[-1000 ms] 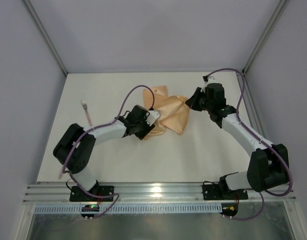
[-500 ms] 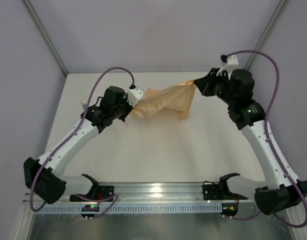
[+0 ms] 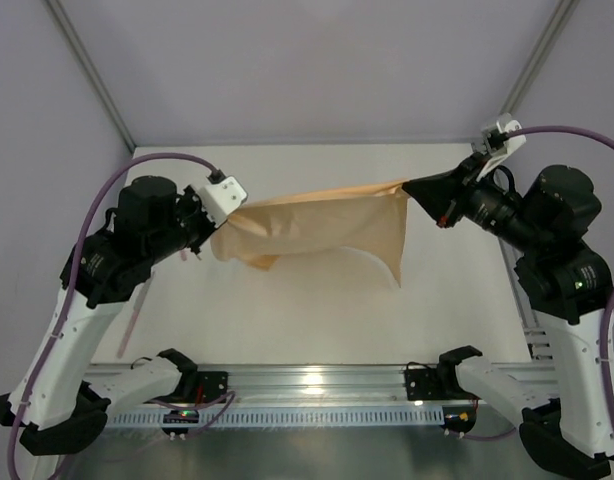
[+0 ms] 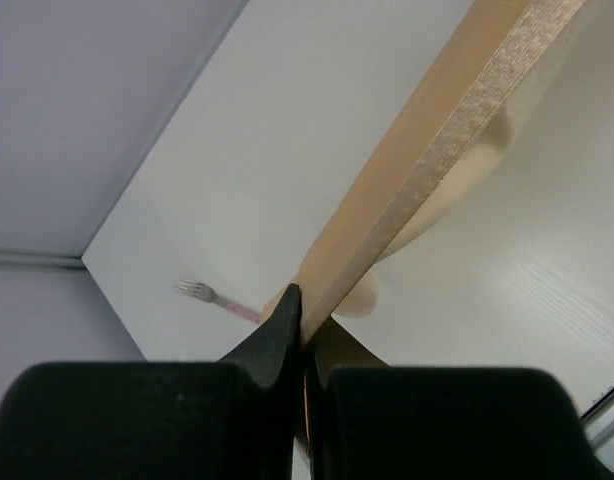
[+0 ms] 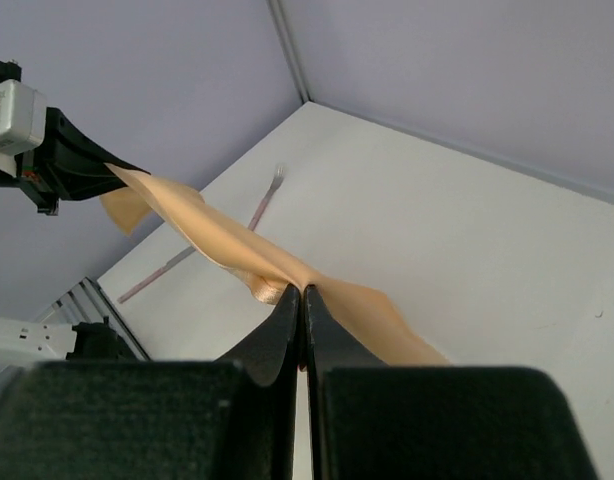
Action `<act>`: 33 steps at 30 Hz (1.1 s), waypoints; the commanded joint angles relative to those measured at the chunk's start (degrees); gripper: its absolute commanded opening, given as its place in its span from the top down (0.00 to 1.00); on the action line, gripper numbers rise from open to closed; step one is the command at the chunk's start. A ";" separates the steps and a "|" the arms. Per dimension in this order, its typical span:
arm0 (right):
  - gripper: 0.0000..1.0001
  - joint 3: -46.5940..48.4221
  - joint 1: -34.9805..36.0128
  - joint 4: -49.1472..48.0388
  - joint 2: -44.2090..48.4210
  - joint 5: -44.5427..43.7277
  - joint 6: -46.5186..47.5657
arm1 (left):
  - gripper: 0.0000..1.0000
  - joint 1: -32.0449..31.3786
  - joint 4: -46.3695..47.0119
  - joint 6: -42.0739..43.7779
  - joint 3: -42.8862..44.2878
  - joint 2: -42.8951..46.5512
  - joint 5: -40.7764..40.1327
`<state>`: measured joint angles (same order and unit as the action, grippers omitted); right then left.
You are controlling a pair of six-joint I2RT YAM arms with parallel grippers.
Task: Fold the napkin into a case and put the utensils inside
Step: Flatten out the crumpled napkin at the center of the board.
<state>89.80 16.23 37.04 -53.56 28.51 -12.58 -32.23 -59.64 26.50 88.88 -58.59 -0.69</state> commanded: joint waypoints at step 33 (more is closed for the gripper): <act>0.97 -5.30 -8.41 -24.46 -30.12 -13.04 4.94 | 1.00 12.54 23.16 9.88 5.72 -30.89 -8.72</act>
<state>95.98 9.04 15.42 -84.40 20.82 -9.34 -21.21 -36.75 33.34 102.37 -89.34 -7.84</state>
